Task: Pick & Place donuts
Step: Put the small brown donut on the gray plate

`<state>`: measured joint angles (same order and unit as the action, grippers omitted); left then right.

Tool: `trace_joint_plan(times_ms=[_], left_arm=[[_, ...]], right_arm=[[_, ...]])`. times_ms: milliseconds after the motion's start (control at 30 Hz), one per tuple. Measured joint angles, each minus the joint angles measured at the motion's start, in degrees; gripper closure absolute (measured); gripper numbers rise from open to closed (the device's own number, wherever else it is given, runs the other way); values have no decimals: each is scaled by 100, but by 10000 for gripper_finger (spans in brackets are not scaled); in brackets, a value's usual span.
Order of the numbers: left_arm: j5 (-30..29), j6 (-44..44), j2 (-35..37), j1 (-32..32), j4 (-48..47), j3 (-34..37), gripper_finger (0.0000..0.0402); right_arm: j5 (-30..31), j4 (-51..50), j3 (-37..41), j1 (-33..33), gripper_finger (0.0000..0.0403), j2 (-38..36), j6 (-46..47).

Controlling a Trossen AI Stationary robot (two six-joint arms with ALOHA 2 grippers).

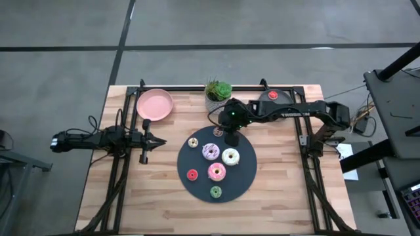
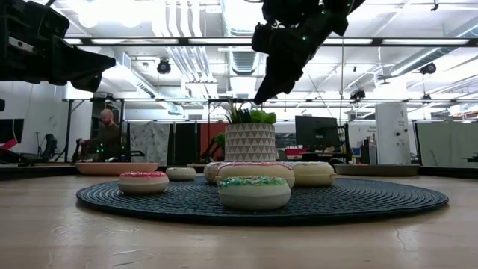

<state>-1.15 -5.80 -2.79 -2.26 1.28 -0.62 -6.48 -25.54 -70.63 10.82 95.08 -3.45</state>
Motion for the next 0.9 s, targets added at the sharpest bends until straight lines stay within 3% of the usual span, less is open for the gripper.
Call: trace_joint_plan(times_ms=[633,900], left_arm=[[0,2,0,-4,0,0,402],[0,2,0,-2,0,0,402]], right_arm=[[33,-110,0,-8,394,77,-23],[33,-129,0,-6,360,77,-23]])
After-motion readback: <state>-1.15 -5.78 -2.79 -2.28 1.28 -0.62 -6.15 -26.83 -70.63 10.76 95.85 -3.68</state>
